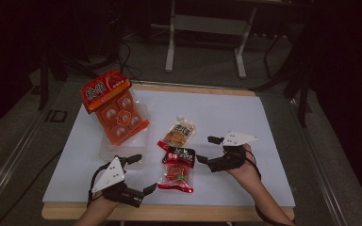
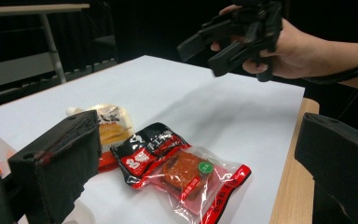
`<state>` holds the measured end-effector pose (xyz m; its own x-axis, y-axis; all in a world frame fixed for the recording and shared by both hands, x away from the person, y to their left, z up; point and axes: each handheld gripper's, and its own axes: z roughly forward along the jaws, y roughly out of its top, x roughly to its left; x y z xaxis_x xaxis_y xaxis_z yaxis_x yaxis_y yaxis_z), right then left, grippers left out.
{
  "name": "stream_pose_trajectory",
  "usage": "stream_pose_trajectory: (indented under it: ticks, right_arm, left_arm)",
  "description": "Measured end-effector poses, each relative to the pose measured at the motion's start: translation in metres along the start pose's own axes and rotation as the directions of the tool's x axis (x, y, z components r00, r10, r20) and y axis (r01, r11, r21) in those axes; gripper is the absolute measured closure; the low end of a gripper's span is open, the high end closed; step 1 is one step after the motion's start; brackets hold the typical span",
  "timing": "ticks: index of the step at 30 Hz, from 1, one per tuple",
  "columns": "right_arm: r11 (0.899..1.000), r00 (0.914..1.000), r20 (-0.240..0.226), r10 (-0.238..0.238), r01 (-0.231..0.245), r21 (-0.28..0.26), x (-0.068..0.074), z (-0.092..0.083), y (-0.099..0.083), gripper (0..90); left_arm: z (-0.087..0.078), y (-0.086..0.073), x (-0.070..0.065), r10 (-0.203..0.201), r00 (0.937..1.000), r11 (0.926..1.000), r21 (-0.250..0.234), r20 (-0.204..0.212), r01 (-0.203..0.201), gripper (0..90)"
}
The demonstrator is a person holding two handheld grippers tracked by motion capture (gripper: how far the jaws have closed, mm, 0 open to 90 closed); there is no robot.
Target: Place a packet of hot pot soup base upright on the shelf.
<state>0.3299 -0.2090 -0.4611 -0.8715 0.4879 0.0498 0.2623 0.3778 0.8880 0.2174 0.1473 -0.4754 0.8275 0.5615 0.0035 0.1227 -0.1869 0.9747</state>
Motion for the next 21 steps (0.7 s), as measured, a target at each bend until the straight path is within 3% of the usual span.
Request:
stream_pose_trajectory:
  ticks: [11, 15, 21]
  right_arm:
    - [0.996, 0.9979, -0.024, 0.060, -0.059, 0.070, -0.020, 0.031, -0.009, 17.1]
    - [0.994, 0.9975, -0.030, 0.063, -0.060, 0.094, -0.027, 0.042, -0.012, 20.9]
    - [0.986, 0.9947, -0.051, 0.089, -0.081, 0.143, -0.032, 0.057, -0.019, 21.2]
  left_arm:
    - [0.000, -0.004, 0.003, -0.003, 1.0000, 1.0000, 0.008, 0.000, 0.003, 0.9]
    - [0.001, -0.005, 0.003, -0.003, 1.0000, 0.9999, 0.016, 0.002, 0.002, 0.9]
    - [0.001, -0.006, 0.003, -0.002, 1.0000, 0.9998, 0.019, 0.004, 0.002, 0.9]
